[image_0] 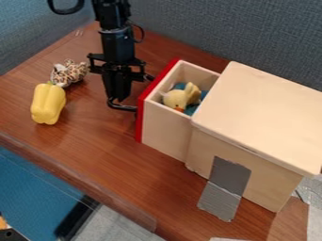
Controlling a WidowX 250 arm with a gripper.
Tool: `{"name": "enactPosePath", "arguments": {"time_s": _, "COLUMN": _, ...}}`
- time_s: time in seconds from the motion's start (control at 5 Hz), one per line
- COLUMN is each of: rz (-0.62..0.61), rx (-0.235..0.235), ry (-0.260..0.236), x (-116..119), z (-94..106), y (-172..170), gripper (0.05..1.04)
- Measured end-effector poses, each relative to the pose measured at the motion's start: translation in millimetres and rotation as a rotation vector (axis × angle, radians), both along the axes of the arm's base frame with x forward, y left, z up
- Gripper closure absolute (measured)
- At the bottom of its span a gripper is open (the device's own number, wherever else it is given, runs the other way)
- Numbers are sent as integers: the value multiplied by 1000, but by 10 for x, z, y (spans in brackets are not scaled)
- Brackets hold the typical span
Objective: Close the drawer
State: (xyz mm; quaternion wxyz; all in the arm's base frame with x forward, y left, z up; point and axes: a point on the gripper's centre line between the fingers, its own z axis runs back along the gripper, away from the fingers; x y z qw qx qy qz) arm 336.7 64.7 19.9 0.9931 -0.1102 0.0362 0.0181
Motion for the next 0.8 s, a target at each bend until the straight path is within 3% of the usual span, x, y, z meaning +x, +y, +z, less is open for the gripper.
{"name": "enactPosePath", "arguments": {"time_s": 0.4, "rz": -136, "rx": -30, "ry": -9, "x": 27, "z": 53, "y": -600, "gripper": 967}}
{"name": "enactPosePath", "arguments": {"time_s": 0.8, "rz": -191, "rx": -42, "ry": -7, "x": 13, "z": 66, "y": -872, "gripper": 967}}
